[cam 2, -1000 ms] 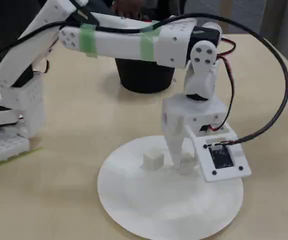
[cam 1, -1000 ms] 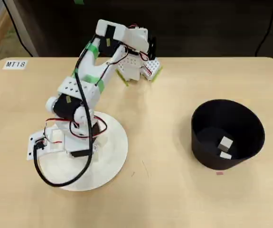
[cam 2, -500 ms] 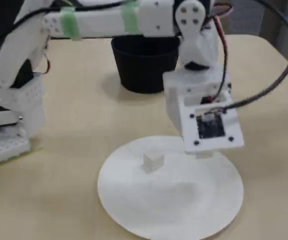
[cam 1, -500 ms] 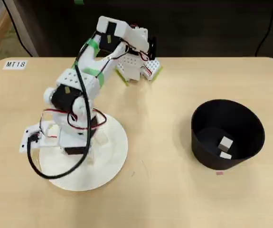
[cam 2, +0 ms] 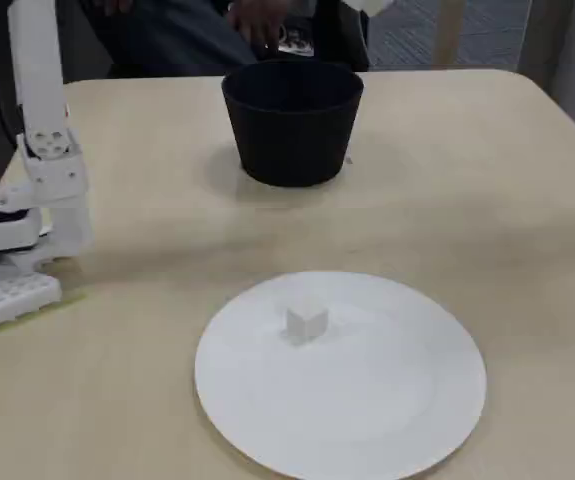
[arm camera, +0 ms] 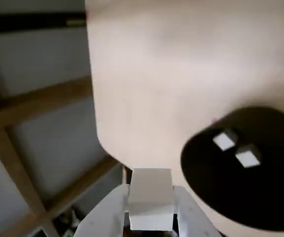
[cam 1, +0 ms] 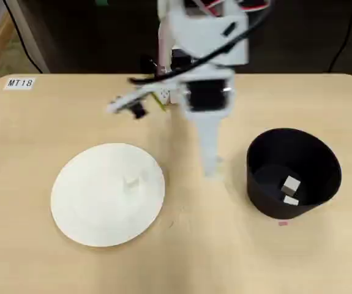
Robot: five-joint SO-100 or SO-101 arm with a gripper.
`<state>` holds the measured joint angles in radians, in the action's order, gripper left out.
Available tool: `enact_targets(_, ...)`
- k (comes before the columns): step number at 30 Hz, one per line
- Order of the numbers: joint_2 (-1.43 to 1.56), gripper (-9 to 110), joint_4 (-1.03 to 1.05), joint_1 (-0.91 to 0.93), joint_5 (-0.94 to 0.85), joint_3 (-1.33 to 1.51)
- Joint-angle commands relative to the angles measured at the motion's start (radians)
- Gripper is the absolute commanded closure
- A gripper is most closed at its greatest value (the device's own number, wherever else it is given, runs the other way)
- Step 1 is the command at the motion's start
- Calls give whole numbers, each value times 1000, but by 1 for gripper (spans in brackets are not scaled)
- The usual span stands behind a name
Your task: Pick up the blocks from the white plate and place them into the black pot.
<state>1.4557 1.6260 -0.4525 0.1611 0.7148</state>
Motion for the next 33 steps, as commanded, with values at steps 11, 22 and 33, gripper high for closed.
enact_targets(11,72,104,-379,-270,-95,500)
enact_targets(22,313,104,-690,-163,-166,965)
enact_targets(33,407,73,-673,-138,-202,1008)
